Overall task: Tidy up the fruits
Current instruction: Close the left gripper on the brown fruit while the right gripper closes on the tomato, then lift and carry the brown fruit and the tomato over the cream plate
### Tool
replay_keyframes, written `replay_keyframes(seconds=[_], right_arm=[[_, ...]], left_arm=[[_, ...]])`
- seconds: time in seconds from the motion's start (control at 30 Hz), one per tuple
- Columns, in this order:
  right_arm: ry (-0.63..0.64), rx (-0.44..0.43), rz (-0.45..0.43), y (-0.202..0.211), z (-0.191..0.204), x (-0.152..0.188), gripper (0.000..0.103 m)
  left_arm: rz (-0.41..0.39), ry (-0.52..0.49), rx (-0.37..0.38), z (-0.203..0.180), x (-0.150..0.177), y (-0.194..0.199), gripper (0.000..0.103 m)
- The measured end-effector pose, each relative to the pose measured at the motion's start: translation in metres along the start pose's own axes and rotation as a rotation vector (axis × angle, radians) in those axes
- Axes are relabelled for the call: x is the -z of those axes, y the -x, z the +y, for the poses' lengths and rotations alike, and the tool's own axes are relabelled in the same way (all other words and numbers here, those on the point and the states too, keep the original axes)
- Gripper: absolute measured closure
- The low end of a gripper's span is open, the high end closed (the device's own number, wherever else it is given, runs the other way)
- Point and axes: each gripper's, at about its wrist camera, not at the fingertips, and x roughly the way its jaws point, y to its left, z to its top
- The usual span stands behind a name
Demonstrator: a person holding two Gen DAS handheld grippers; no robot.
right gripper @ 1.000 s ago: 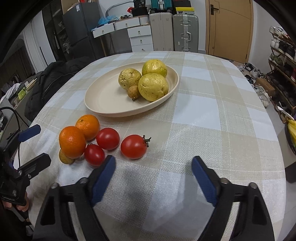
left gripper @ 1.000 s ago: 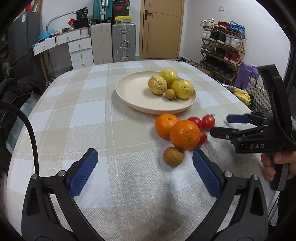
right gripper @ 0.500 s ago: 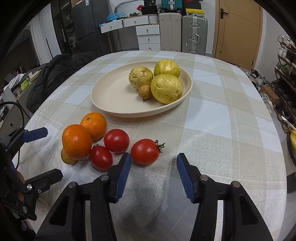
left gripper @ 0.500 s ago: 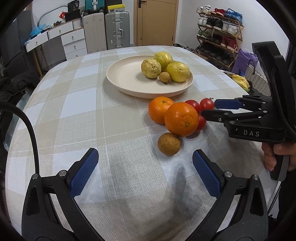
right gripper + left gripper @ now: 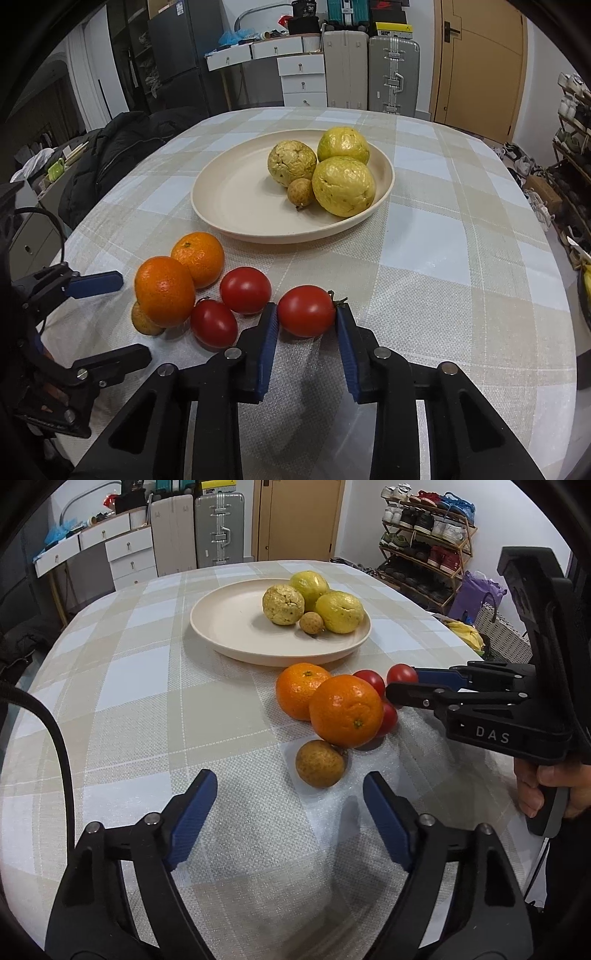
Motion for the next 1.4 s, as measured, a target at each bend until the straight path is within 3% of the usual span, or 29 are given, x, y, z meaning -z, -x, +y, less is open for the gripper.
replay_keyframes(seconds=[0.17, 0.33, 0.47, 0.9, 1.4], right_arm=[[-0.01, -0.02, -0.034, 0.012, 0.0, -0.002, 0.071], [-0.005, -0.02, -0.042, 0.016, 0.002, -0.003, 0.071], [-0.007, -0.021, -0.04, 0.016, 0.001, -0.002, 0.071], [-0.007, -0.018, -0.042, 0.017, -0.002, 0.001, 0.071], [-0.009, -0.025, -0.07, 0.024, -0.003, 0.0, 0.071]], left_arm=[[0.012, 0.002, 0.018, 0.0, -0.003, -0.005, 0.036], [0.007, -0.009, 0.043, -0.003, -0.004, -0.005, 0.053], [0.008, -0.032, 0.081, -0.007, -0.004, -0.005, 0.079], [-0.014, -0.043, 0.083, -0.006, -0.002, 0.003, 0.079], [-0.097, 0.001, 0.064, 0.015, -0.009, 0.031, 0.079]])
